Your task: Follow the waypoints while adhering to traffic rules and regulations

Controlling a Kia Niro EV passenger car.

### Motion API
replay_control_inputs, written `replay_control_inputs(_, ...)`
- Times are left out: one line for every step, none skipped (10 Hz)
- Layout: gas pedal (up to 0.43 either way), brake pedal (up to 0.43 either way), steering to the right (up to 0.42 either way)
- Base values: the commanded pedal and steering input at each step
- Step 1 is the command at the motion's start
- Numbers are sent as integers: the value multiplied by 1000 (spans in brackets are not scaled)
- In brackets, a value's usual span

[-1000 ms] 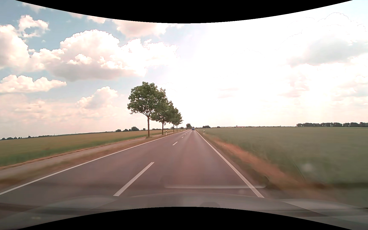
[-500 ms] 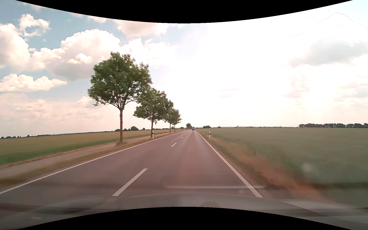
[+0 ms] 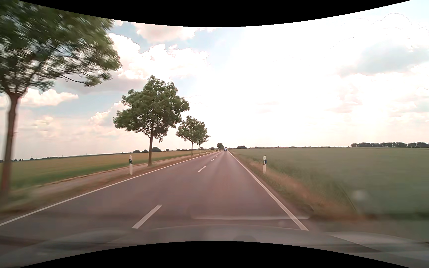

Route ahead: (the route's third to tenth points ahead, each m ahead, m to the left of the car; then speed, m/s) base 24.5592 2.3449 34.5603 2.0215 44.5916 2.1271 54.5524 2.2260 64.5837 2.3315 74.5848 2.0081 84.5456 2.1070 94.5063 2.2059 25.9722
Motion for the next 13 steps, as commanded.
replay_control_inputs(209, 0, -3)
replay_control_inputs(209, 0, -3)
replay_control_inputs(197, 0, -3)
replay_control_inputs(197, 0, -2)
replay_control_inputs(197, 0, -2)
replay_control_inputs(197, 0, -1)
replay_control_inputs(197, 0, -1)
replay_control_inputs(197, 0, 0)
replay_control_inputs(197, 0, 0)
replay_control_inputs(197, 0, 0)
replay_control_inputs(197, 0, -1)
replay_control_inputs(197, 0, -2)
replay_control_inputs(197, 0, -2)
